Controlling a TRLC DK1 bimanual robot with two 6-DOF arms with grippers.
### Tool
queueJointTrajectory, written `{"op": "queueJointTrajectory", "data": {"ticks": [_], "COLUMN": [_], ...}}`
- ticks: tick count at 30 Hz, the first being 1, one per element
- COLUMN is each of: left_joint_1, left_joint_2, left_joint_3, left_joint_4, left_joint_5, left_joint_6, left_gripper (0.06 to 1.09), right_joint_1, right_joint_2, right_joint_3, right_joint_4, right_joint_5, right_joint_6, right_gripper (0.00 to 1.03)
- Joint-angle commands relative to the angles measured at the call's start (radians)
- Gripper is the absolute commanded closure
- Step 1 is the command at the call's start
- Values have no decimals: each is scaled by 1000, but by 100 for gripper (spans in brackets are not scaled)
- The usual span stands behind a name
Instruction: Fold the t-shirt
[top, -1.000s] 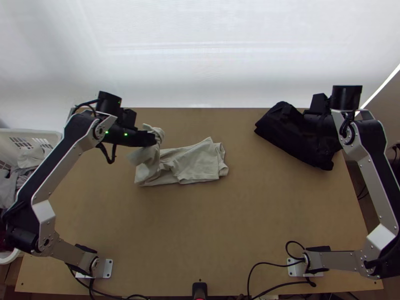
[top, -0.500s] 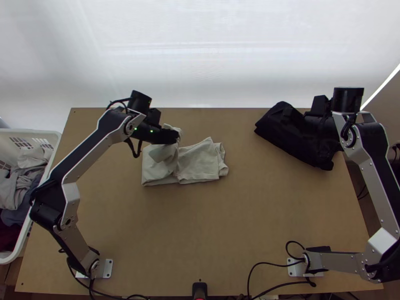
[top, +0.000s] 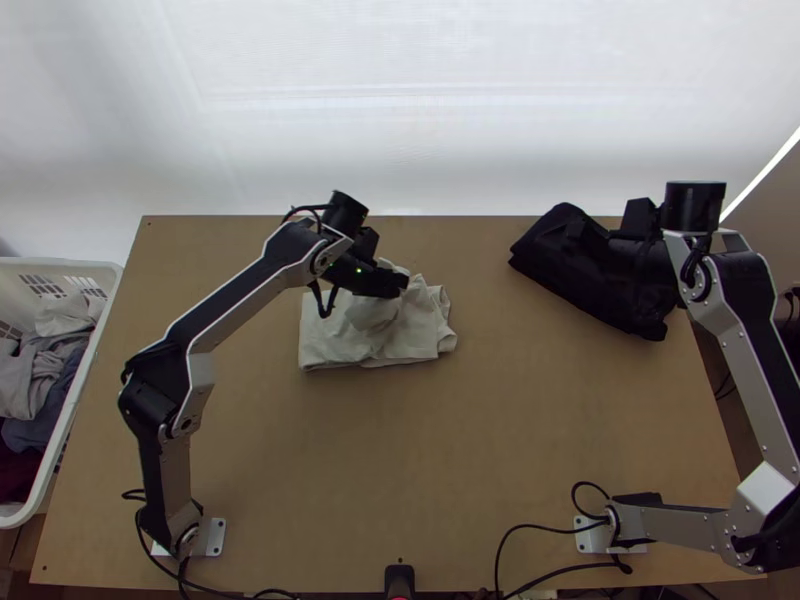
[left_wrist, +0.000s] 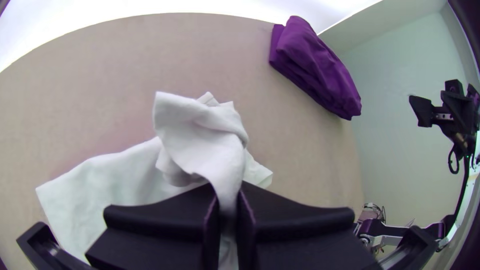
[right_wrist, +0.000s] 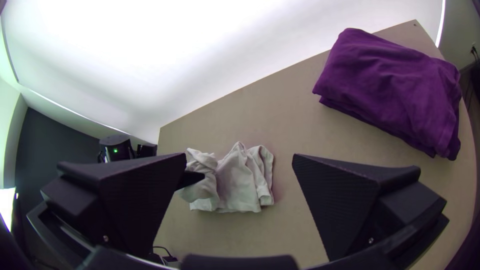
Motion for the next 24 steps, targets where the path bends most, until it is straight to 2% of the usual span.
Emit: {"op": "queueJointTrajectory", "data": {"ticks": [1, 2, 3, 9, 17, 24], "left_joint_1": [-26, -28, -28, -12, 84, 192], "left_joint_2": [39, 44, 44, 22, -53, -168], "left_joint_3": [77, 92, 106, 178, 184, 184], "left_joint_4": [0, -1, -1, 6, -17, -60], "left_joint_5": [-1, -1, -1, -1, -1, 0], "left_joint_6": [-5, 4, 7, -5, 3, 10], "left_gripper": [35, 7, 10, 10, 10, 10], "right_joint_1": [18, 24, 29, 61, 140, 224], "right_joint_2": [-25, -25, -25, -22, 0, 118], "right_joint_3": [-28, -31, -36, -76, -192, -240], "right_joint_4": [4, 6, 6, 14, 115, 156], "right_joint_5": [-1, 2, 7, 28, 28, 50], "right_joint_6": [16, 16, 16, 16, 18, 19], "right_gripper": [3, 3, 3, 3, 3, 3]}}
